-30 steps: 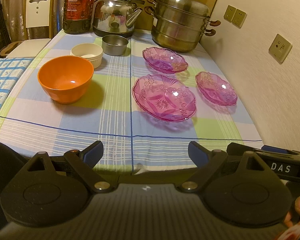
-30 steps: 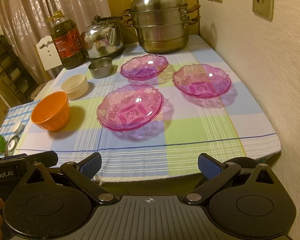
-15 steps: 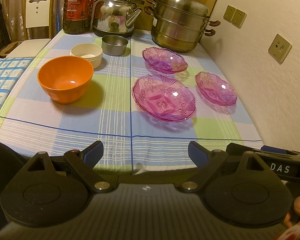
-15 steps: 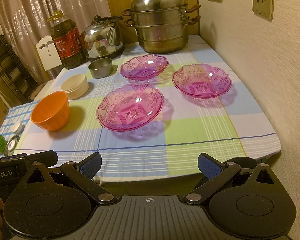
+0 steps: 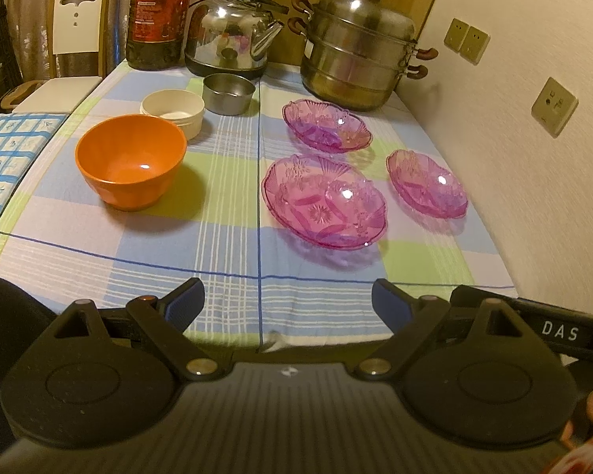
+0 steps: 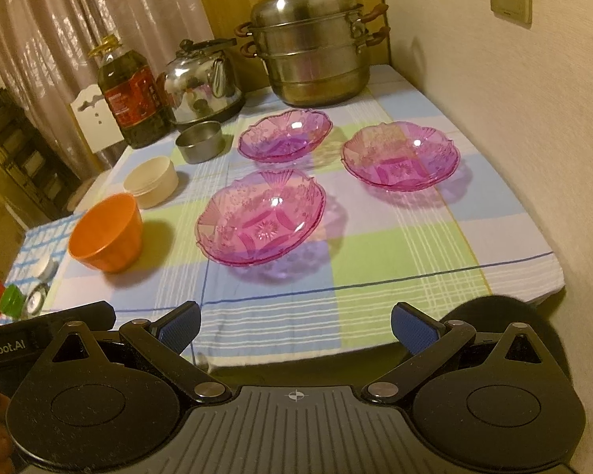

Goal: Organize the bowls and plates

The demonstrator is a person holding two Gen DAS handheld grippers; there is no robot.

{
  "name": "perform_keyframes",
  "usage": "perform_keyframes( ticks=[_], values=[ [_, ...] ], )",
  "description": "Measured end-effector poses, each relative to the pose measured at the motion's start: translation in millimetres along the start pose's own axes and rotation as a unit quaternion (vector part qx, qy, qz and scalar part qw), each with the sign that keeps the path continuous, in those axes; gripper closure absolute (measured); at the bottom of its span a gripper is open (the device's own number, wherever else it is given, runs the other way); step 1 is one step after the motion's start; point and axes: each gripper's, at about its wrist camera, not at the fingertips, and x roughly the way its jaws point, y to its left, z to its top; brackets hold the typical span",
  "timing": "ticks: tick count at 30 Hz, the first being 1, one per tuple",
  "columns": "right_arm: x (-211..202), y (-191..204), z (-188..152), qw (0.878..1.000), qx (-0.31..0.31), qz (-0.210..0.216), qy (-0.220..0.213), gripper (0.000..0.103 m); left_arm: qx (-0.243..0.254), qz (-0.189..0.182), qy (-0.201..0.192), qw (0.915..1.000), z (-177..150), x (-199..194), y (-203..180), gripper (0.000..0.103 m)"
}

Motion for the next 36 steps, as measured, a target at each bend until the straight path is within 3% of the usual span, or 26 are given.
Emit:
perform_keyframes(
  ticks=[12,20,24,29,34,36],
  values=[
    [25,-12,35,0.998,0.040,0.032,-0.024,0.001,-0.022,-0.017,-0.011,0.9996,38,30,14,0.013],
    [80,-29,68,0.998,0.050,0.019,-0.029,0.001,-0.012,-0.018,-0.006,0.9998,72,96,22,0.017],
    [118,-37,79,0.999,0.048,0.016,-0.011,0.021,0.001,-0.011,0.004,0.9999,80,133,27,0.019],
    [165,-47,86,0.998,0.054,0.009,0.008,0.035,0.004,-0.010,0.025,0.9996,80,178,36,0.025],
    [193,-55,86,0.999,0.041,0.005,0.022,0.041,0.012,-0.015,0.028,0.9994,81,206,38,0.039],
    [201,-57,84,0.999,0.041,0.009,0.027,0.051,0.015,-0.016,0.028,0.9994,79,213,37,0.044]
  ],
)
